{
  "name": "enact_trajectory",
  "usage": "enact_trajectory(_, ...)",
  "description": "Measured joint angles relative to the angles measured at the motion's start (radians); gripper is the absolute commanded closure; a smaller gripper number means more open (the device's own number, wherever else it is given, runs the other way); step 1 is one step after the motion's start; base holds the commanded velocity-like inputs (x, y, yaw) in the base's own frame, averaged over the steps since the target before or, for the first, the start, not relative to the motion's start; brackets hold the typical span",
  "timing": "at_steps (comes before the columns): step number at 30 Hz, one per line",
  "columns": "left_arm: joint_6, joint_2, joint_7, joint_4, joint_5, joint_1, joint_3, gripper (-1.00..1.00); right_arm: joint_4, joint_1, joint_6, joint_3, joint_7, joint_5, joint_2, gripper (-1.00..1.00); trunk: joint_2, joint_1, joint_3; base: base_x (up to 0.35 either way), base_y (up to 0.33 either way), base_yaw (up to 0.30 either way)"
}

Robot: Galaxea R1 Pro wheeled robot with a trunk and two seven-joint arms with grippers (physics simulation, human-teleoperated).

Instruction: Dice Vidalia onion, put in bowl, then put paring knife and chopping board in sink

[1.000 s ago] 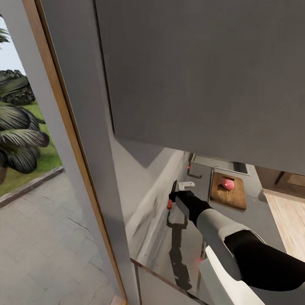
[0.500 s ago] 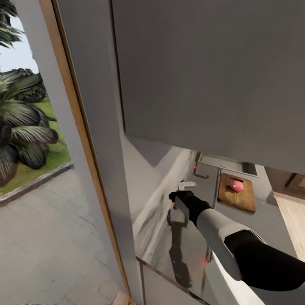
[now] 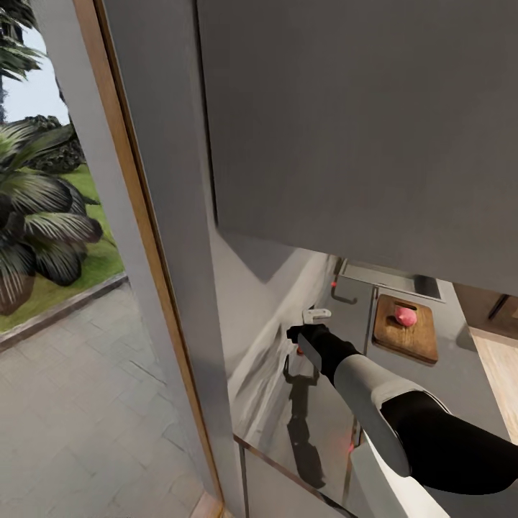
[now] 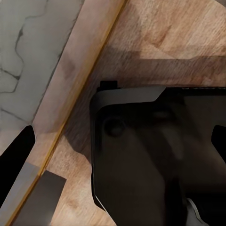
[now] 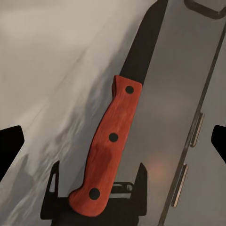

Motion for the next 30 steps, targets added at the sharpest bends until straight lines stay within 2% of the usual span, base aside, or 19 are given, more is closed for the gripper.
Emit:
enact_trajectory(8,0.005,0.0,-0.004,0.002,0.003,0.003,0.016,-1.0,0.002,0.0,0.0,-0.001,0.0,0.0,0.0,-1.0,0.0,0.0,0.0,0.073,0.0,0.0)
enact_trajectory(30,0.001,-0.001,-0.004,-0.001,-0.007,0.0,-0.002,-1.0,0.002,0.0,-0.002,0.0,-0.001,-0.001,0.0,-1.0,0.0,0.0,-0.025,0.009,0.0,0.0)
